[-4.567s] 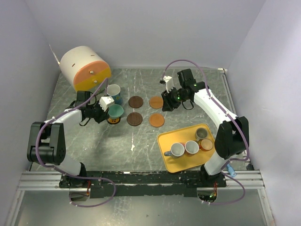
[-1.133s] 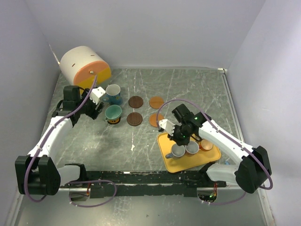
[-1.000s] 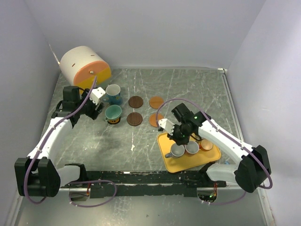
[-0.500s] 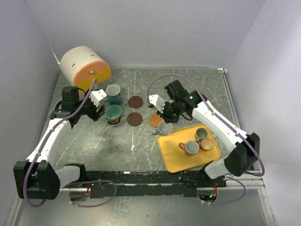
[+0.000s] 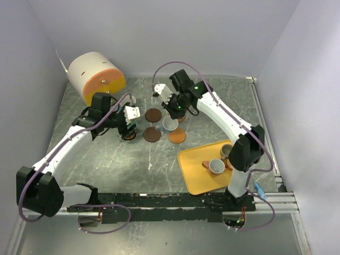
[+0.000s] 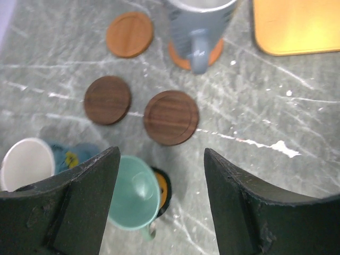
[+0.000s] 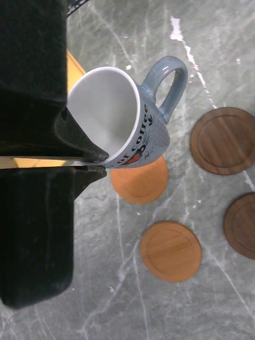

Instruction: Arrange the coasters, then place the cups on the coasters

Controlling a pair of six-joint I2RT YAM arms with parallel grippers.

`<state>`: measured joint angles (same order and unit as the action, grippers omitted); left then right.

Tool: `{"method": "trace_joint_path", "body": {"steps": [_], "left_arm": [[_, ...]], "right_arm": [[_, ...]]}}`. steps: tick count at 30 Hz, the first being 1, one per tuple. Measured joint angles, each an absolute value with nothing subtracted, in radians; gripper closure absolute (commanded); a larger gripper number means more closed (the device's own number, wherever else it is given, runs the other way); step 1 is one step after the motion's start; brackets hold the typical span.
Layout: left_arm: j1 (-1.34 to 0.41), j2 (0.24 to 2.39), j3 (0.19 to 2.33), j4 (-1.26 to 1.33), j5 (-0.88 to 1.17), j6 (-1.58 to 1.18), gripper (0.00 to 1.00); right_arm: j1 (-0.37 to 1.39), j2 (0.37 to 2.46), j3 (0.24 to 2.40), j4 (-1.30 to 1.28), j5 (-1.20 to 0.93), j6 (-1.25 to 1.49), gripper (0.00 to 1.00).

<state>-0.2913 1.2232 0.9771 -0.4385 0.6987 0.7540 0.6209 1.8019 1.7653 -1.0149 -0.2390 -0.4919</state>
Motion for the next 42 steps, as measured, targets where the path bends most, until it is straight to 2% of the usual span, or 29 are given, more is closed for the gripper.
{"method": "trace_joint_path", "body": {"steps": [9,11,17,32,42], "left_arm": [[-0.374,1.337,0.971,-0.291,0.735,0.762,0.23],[-0.396,1.368,0.971,-0.245,0.735,0.763,0.25],[-0.451,1.446,0.973,-0.209,0.733,0.771,0.4],[-0.5,1.451,0.974,-0.161,0.683,0.751,0.45],[-0.504,1.451,0.975,-0.149,0.658,0.739,0.58]], "right_arm": [[0.612,1.891,1.908,-1.017,-0.286,-0.414,1.0],[0.612,1.898,1.921,-1.017,-0.298,-0.403,1.0],[0.611,1.899,1.921,-1.021,-0.311,-0.382,1.0],[0.61,1.899,1.921,-1.021,-0.334,-0.373,1.0],[0.61,1.899,1.899,-1.021,-0.333,-0.374,1.0]]}}
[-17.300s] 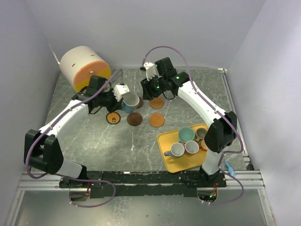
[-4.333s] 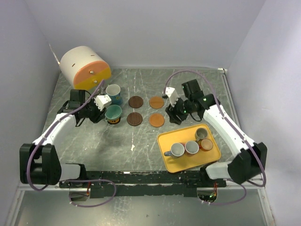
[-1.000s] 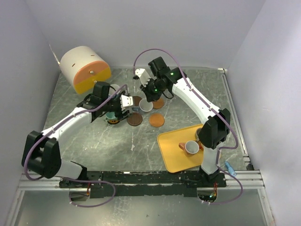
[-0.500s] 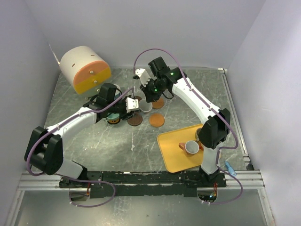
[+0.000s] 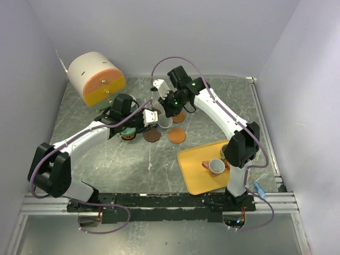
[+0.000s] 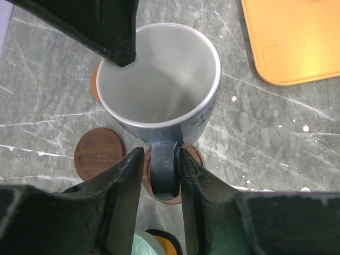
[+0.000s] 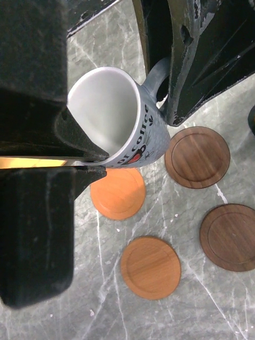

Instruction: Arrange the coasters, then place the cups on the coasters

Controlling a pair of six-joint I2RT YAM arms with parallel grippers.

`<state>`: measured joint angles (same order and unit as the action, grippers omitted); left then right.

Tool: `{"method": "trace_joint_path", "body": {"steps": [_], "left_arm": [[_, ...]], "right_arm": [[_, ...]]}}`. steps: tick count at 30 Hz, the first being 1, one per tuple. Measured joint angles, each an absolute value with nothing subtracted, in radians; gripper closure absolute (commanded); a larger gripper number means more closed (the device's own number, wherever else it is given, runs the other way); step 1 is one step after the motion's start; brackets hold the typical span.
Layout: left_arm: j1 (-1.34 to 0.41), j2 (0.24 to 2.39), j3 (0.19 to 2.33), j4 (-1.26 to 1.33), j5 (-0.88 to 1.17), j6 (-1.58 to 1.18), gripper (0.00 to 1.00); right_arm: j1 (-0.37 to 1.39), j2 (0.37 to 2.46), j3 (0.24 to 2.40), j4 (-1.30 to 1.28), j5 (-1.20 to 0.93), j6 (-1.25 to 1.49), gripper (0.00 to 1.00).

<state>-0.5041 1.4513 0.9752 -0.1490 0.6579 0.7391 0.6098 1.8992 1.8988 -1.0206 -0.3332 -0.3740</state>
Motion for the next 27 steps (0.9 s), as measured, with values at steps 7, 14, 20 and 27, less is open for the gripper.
{"method": "trace_joint_path", "body": {"steps": [7,14,20,27], "left_arm": [[-0.508,1.451,0.976,-0.157,0.657,0.729,0.89],[-0.506,1.451,0.976,-0.154,0.639,0.697,0.93],[-0.479,1.464,0.954,-0.081,0.636,0.632,0.93],[-0.4,1.587,0.945,0.109,0.577,0.469,0.93]], "right_arm": [[0.61,1.899,1.888,-1.016,-0.334,-0.371,1.0],[0.604,1.899,1.879,-1.006,-0.336,-0.348,0.79],[0.542,1.886,1.847,-0.968,-0.382,-0.313,0.61],[0.403,1.753,1.726,-0.913,-0.404,-0.291,0.61]]}}
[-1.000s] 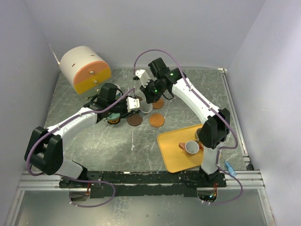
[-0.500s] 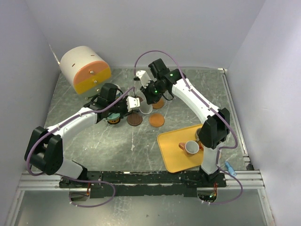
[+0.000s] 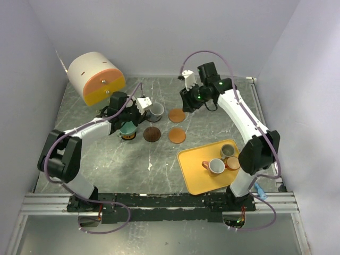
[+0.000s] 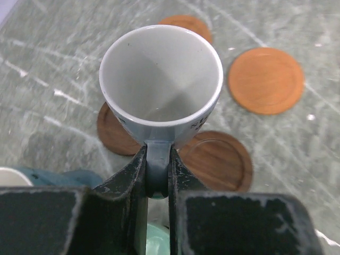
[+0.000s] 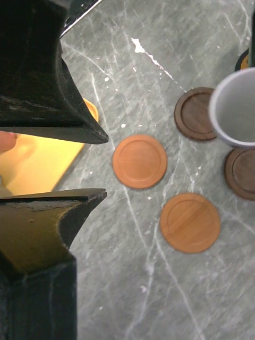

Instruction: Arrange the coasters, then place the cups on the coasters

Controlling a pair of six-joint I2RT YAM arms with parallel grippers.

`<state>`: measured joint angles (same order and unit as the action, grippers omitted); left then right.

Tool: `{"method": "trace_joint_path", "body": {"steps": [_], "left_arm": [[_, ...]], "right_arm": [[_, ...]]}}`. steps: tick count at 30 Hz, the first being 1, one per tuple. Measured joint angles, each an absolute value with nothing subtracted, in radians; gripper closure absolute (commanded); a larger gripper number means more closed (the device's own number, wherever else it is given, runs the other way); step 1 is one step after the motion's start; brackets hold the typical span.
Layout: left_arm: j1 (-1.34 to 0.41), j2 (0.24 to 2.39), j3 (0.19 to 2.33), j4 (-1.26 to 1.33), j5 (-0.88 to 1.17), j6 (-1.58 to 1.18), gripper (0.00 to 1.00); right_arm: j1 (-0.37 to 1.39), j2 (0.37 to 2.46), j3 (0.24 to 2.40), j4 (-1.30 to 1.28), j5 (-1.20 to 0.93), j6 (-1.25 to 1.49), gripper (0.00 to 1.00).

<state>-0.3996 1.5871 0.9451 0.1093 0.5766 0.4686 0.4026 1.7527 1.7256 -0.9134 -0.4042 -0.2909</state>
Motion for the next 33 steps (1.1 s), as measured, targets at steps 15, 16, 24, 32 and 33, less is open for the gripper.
{"method": "trace_joint_path", "body": {"steps": [15,16,24,32,33], "left_arm": [[-0.381,1.824,1.048,0.213,0.439,0.308,0.93],[-0.381,1.824,1.053,0.216,0.437,0.302,0.93],[-0.381,1.838,1.074,0.241,0.436,0.273,0.93],[-0.381,1.871,1.075,0.243,0.435,0.267,0.93],[-0.381,1.872,1.075,0.243,0.435,0.265,0.93]], "right_arm": [[0.352,1.629,1.597,-0.866,-0.417,-0.288,0.61],[0.352,1.629,1.595,-0.865,-0.419,-0.288,0.61],[0.35,1.629,1.592,-0.863,-0.437,-0.288,0.61],[0.348,1.628,1.572,-0.857,-0.438,-0.289,0.61],[0.348,1.628,1.57,-0.857,-0.438,-0.289,0.61]]}}
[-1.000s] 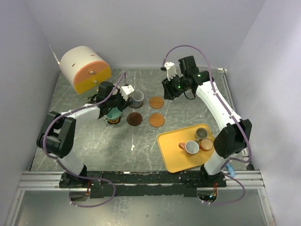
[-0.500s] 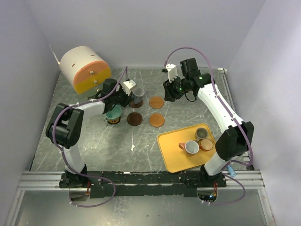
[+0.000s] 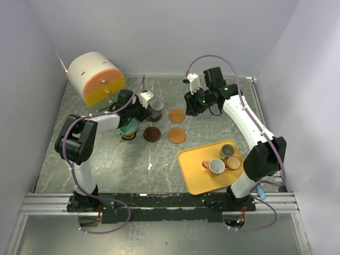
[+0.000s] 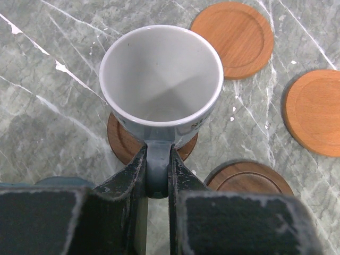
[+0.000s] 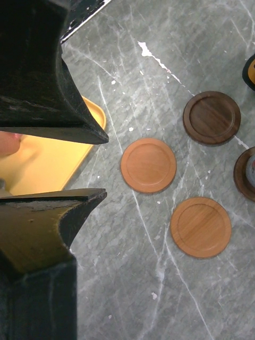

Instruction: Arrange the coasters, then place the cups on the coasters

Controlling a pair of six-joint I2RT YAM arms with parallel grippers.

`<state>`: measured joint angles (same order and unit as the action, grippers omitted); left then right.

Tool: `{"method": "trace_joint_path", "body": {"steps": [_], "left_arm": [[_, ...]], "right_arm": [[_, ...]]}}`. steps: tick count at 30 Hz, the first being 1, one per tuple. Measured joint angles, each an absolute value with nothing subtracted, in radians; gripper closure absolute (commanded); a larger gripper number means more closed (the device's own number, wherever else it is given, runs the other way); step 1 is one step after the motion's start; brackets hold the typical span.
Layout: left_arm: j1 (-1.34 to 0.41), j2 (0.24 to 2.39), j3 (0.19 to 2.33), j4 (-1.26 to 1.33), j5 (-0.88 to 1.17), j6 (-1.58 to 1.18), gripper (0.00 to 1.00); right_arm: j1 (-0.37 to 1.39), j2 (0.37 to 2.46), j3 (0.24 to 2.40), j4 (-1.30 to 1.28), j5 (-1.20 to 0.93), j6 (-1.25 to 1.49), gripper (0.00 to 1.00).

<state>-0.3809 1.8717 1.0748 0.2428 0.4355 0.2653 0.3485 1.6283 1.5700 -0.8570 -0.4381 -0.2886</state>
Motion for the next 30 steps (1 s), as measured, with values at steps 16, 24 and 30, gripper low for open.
{"method": "trace_joint_path", "body": {"steps": [16,24,30], "left_arm": [[-0.374,1.879,1.075,0.242,0.436,0.27,0.87],[-0.371,1.884,1.084,0.238,0.438,0.274,0.75],[-0.37,1.884,1.084,0.234,0.438,0.281,0.71]], "right_arm": [[0.348,1.627,1.568,-0.857,-0.439,-0.289,0.61],[0.348,1.627,1.568,-0.857,-0.439,-0.292,0.61],[0.348,1.627,1.568,-0.857,-0.441,-0.293,0.61]]}}
